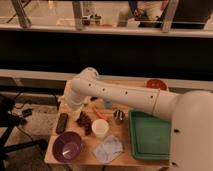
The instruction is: Place grapes in tray
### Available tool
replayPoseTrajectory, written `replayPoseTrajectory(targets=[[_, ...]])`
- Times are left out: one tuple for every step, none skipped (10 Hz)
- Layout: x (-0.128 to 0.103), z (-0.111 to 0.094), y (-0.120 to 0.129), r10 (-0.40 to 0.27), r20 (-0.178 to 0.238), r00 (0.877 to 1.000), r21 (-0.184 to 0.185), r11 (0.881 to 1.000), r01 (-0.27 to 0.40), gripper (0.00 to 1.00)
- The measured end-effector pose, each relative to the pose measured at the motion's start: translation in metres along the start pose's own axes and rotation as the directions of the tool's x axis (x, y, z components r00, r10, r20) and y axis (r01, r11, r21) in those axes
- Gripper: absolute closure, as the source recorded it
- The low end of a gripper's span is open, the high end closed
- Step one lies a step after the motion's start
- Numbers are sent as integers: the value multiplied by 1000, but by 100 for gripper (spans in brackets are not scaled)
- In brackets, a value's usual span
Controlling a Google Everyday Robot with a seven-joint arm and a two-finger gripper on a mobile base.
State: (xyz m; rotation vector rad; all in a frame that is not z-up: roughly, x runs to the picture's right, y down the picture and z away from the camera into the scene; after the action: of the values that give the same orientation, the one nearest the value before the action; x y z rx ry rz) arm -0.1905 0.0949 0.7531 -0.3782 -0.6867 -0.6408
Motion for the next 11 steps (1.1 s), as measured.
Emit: replayPoseTrajectory(targets=[[9, 3, 4, 10, -8, 1000, -10, 1000, -10, 20], [14, 8, 8, 22, -13, 1000, -23, 999, -23, 20], [17, 13, 12, 30, -14, 999, -33, 999, -30, 20], [19, 17, 15, 40, -14, 999, -44, 998, -41, 20], [21, 22, 18, 50, -10, 999, -54, 997, -50, 20], [23, 27, 21, 59, -6, 998, -65, 996, -59, 20], [24, 28, 23, 64, -5, 998, -69, 996, -64, 20], [26, 29, 25, 72, -5, 997, -74, 995, -72, 20], [28, 31, 27, 78, -5, 997, -79, 994, -78, 20], [30, 31, 28, 83, -5, 997, -81, 993, -83, 20], [31, 31, 29, 87, -5, 996, -84, 993, -87, 20]])
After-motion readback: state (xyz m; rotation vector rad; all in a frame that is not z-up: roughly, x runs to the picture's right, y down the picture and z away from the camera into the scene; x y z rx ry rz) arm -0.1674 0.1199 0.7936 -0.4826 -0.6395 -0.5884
